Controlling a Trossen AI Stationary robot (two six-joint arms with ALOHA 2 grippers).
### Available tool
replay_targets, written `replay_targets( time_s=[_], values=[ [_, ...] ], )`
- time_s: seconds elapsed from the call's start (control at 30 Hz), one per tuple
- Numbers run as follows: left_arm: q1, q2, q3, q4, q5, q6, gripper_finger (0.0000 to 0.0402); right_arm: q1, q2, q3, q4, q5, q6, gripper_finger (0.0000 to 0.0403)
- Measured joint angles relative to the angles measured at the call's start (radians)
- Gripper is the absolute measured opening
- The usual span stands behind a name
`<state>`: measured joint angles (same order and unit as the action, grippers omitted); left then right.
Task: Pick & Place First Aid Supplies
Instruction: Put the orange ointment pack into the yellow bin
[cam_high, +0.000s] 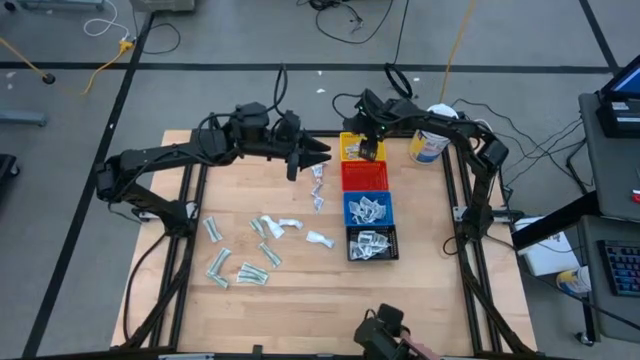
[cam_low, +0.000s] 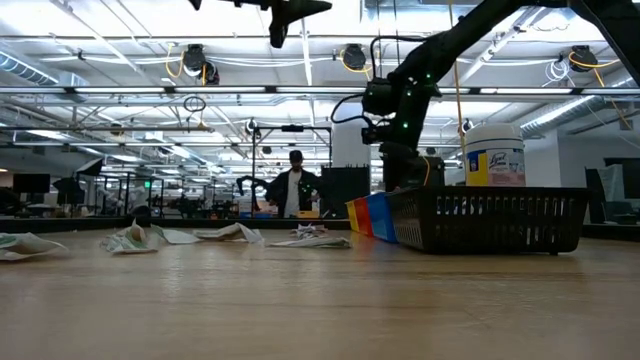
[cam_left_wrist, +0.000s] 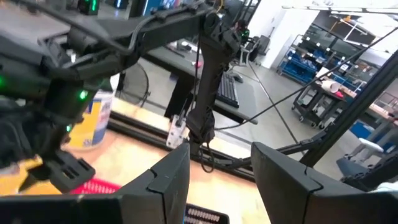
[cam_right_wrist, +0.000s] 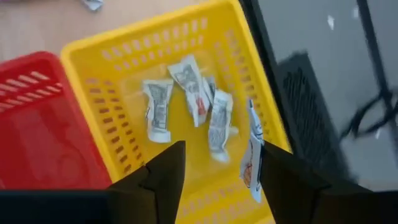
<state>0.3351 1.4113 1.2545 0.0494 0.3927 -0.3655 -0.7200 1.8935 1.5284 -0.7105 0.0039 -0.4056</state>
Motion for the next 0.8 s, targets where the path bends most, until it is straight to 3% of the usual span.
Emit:
replay_targets(
  time_s=[0.47, 0.6, 0.8],
  values=[
    [0.027, 0.0, 0.0, -0.024, -0.001, -0.096, 0.0175, 0.001, 0.0, 0.0, 0.037, -0.035, 0.88, 0.0187],
    [0.026, 0.0, 0.0, -0.024, -0.001, -0.097, 0.0175, 0.005, 0.0, -0.003, 0.041, -0.035, 0.94, 0.0186],
    [0.024, 0.0, 0.0, -0.024, -0.001, -0.097, 0.0175, 0.03, 0.0, -0.088, 0.109, -0.032, 0.887, 0.0185]
  ],
)
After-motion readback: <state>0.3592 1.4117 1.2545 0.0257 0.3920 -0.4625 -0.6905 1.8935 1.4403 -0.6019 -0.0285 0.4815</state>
